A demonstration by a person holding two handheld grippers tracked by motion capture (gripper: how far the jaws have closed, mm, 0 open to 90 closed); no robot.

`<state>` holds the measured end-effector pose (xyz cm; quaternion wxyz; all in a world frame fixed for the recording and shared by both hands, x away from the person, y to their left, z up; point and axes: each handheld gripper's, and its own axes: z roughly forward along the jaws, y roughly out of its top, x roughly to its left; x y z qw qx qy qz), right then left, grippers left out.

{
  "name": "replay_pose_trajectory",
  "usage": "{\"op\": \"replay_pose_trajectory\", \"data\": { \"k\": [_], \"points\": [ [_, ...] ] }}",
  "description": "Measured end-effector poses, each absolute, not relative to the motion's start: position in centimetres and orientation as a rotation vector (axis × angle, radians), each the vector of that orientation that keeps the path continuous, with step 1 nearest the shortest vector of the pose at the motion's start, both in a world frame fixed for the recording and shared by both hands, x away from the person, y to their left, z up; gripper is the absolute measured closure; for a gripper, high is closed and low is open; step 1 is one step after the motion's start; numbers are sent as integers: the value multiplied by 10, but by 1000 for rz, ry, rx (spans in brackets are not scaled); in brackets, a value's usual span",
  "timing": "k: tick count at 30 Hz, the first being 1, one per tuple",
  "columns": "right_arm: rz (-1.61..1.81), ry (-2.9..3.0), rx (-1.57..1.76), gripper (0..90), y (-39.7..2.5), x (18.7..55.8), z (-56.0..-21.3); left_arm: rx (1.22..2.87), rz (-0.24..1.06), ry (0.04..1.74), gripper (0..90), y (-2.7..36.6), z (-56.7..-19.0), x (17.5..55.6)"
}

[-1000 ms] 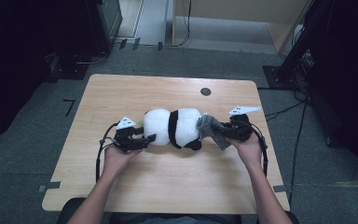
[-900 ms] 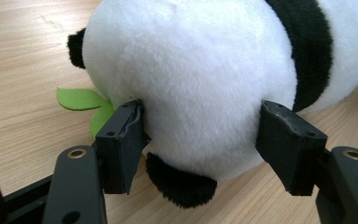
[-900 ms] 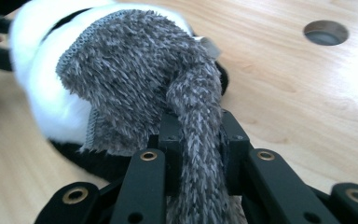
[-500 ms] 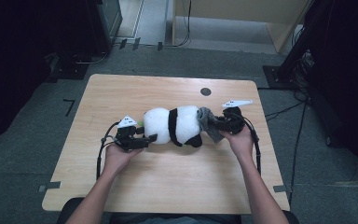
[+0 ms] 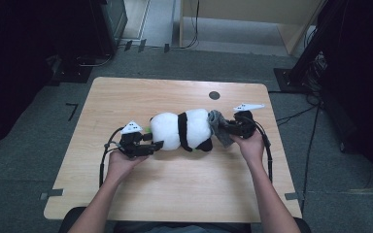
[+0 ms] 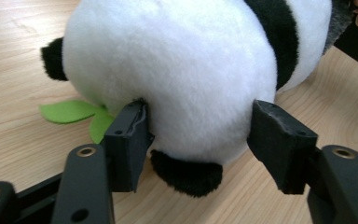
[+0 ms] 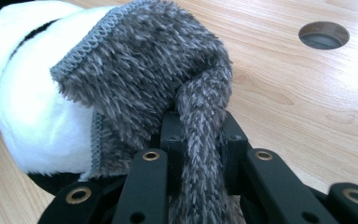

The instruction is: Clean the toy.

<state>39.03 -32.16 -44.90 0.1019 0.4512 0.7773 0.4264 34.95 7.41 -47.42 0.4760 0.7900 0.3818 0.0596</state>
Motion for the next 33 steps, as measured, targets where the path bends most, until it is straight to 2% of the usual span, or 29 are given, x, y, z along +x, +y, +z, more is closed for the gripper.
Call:
{"op": "replay_pose_trajectory", "data": {
  "k": [5, 14, 22, 30, 33],
  "points": [
    [1245, 2299, 1331, 777, -325, 392, -449, 1941, 191, 917, 353, 87, -470, 348],
    [1240, 2306, 1324, 777, -325, 395, -449, 1982, 293, 901, 395, 105, -473, 365],
    [1262, 2315, 1331, 777, -324, 398, -451, 1982, 177, 836, 400, 104, -481, 387],
    [1358, 2350, 1340, 788, -317, 403, -458, 1998, 124, 731, 447, 97, -485, 382],
    [1375, 2353, 1342, 789, -318, 406, -461, 2022, 155, 673, 453, 94, -484, 376]
  ]
}}
